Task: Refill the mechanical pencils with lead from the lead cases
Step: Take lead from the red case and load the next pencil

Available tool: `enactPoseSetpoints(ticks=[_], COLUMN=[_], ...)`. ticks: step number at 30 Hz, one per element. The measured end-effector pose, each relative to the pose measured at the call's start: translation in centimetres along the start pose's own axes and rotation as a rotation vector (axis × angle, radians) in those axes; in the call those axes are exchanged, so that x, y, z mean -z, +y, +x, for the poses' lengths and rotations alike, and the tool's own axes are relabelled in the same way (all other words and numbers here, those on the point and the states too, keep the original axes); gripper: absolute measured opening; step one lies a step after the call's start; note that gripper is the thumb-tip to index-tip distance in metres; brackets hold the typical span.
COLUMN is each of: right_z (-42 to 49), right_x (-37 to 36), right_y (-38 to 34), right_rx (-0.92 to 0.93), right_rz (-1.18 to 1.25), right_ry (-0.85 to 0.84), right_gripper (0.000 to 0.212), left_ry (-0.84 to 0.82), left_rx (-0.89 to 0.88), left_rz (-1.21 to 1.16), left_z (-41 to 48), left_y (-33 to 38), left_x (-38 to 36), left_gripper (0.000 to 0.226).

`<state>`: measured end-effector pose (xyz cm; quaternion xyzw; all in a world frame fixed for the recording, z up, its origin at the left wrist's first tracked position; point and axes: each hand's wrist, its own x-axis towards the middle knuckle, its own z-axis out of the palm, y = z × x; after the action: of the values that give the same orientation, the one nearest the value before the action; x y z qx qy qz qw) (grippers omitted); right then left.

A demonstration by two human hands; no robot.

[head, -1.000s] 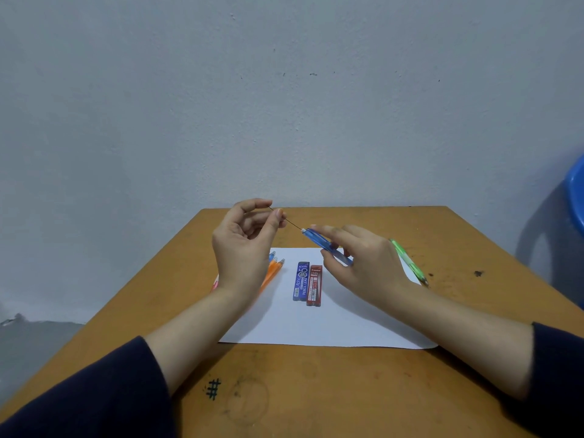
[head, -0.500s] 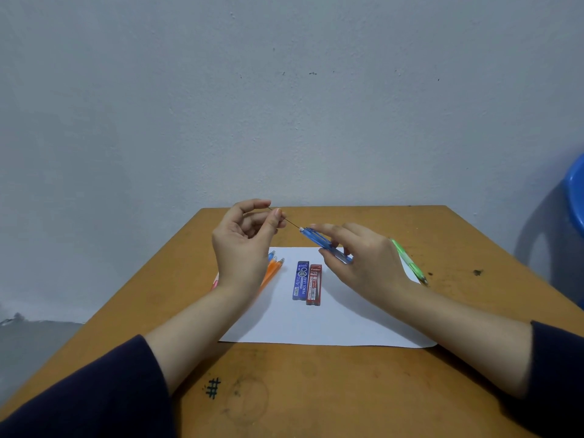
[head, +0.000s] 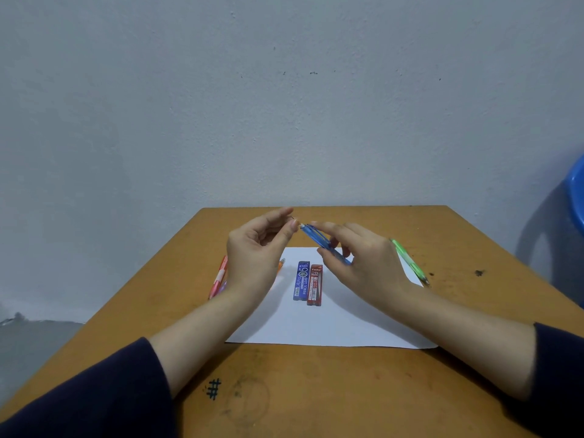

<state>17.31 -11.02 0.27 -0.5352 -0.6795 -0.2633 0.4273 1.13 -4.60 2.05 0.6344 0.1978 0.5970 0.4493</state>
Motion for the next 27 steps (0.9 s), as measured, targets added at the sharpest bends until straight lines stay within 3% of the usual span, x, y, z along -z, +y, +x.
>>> enactPoseSetpoints(ticks=[9, 18, 23, 27], right_z=[0.2, 0.1, 0.1, 0.5], right_x=[0.0, 0.2, 0.2, 0.3], right_y=[-1.0, -2.2, -2.5, -2.1], right_rx=[-0.066, -0.220, -0.211, -0.207], right_rz=[0.149, 0.369, 0.413, 0.417], right_ry=[-0.006, -0.007, -0.004, 0.039], right_gripper=[0.039, 0.043, 0.047, 0.036], left_ry=[-0.035, -0.044, -0.028, -0.001], left_rx=[-0.038, 0.019, 0.019, 0.015], left_rz=[0.077, 0.020, 0.000, -0.040], left_z=[-0.1, -0.6, -0.7, -0.5], left_y=[-0.2, 0.1, 0.3, 0.7], left_x=[-0.1, -0.4, -0.5, -0.5], left_gripper=[0.029, 0.028, 0.027, 0.028])
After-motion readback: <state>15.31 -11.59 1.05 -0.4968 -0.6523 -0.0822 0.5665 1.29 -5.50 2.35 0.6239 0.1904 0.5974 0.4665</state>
